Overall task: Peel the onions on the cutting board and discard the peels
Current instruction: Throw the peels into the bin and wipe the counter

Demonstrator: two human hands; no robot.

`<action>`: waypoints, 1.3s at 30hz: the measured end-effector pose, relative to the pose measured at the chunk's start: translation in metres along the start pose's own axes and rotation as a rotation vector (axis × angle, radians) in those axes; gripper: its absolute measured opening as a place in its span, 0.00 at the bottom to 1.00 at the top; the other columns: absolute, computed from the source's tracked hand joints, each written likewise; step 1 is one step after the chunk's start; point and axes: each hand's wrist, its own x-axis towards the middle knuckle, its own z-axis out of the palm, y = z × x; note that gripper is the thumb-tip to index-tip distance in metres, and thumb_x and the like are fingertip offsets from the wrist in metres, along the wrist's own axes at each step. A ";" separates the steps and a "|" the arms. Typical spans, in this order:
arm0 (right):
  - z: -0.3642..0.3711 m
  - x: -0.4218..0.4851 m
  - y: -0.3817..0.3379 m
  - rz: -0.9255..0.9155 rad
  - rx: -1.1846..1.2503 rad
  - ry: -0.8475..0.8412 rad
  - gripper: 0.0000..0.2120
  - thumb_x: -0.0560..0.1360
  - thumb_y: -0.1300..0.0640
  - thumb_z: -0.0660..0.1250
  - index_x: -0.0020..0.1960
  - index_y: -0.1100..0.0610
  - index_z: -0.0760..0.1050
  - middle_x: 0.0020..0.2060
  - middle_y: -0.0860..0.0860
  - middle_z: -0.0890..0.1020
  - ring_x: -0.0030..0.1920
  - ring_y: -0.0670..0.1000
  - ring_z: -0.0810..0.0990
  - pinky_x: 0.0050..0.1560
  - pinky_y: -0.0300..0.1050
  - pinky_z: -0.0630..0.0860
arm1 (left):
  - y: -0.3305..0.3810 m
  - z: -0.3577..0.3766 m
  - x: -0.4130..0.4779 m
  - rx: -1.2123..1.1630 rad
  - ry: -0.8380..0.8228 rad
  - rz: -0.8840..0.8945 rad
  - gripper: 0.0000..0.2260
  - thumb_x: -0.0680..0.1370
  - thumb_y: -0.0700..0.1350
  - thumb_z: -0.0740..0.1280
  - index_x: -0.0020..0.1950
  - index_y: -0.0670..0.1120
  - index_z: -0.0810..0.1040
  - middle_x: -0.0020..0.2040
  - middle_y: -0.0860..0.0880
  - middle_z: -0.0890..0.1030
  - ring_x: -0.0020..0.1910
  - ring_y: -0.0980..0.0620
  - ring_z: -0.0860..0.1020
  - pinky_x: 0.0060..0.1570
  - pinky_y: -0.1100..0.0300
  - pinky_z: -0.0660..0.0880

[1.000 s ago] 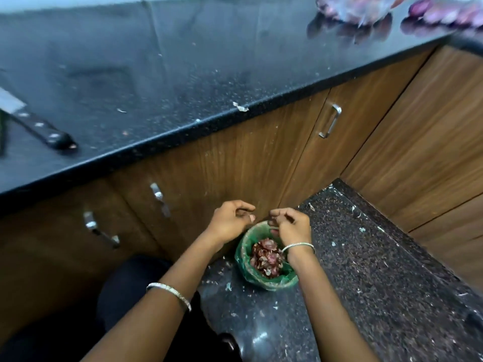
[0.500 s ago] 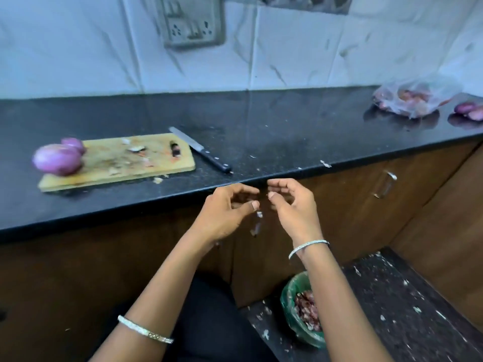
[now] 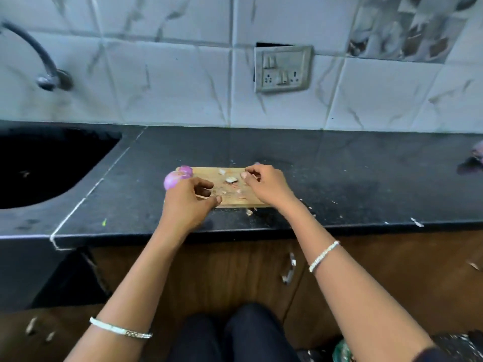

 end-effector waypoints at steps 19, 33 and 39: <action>0.052 0.050 -0.026 -0.415 -0.145 -0.459 0.18 0.84 0.55 0.60 0.73 0.53 0.73 0.72 0.51 0.75 0.74 0.50 0.70 0.73 0.47 0.65 | -0.024 -0.007 0.019 0.118 0.076 -0.152 0.19 0.68 0.44 0.82 0.56 0.49 0.82 0.43 0.54 0.82 0.48 0.50 0.83 0.57 0.54 0.78; 0.009 0.031 0.020 -0.053 -0.246 -0.283 0.15 0.86 0.50 0.53 0.56 0.54 0.77 0.73 0.58 0.72 0.78 0.59 0.63 0.72 0.57 0.67 | -0.020 0.000 0.019 0.080 0.038 -0.149 0.23 0.67 0.43 0.83 0.61 0.46 0.82 0.44 0.54 0.81 0.48 0.53 0.80 0.53 0.60 0.75; 0.022 0.007 -0.002 -0.153 -0.183 -0.284 0.21 0.86 0.52 0.54 0.76 0.57 0.67 0.75 0.53 0.71 0.73 0.55 0.71 0.73 0.50 0.66 | -0.015 0.004 0.020 0.125 -0.003 -0.131 0.27 0.68 0.44 0.82 0.66 0.45 0.80 0.49 0.50 0.82 0.49 0.52 0.79 0.49 0.61 0.71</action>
